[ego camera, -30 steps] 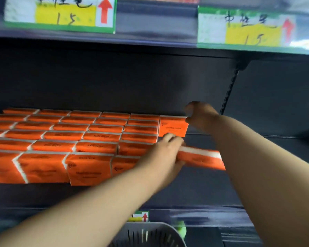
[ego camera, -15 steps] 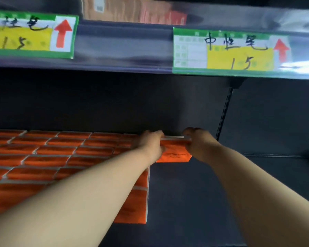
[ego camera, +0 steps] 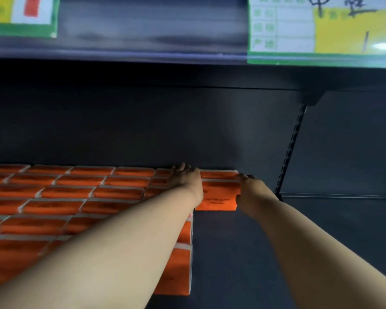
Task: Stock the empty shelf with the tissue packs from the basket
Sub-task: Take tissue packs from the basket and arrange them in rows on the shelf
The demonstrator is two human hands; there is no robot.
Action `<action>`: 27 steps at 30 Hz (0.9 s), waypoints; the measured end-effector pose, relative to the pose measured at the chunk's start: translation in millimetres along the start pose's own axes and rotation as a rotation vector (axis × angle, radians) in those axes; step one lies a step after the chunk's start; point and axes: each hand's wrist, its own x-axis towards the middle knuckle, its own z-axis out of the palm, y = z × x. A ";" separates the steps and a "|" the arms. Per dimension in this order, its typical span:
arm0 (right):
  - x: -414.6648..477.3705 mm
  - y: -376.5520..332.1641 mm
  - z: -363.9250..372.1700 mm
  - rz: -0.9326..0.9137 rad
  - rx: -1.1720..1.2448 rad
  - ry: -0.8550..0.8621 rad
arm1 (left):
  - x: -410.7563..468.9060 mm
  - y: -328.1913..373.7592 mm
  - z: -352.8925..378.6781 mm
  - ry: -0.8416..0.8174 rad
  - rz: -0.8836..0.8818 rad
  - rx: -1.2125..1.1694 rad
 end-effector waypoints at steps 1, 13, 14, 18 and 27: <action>0.0 -1.2 0.7 -0.004 -0.010 -0.005 | 0.2 -0.4 0.5 -0.001 0.000 -0.015; -15.8 -17.4 -12.3 -0.045 -0.080 0.010 | -10.4 0.1 -12.8 -0.023 0.078 -0.057; -18.4 -19.3 -14.4 -0.050 -0.079 0.011 | -13.1 0.1 -14.9 -0.029 0.093 -0.063; -34.7 -28.2 -26.3 -0.098 -0.099 0.013 | -33.4 -3.3 -24.3 -0.034 0.153 -0.028; -96.0 -61.3 -49.2 -0.171 -0.165 0.057 | -106.1 -31.5 -55.8 0.031 0.211 -0.013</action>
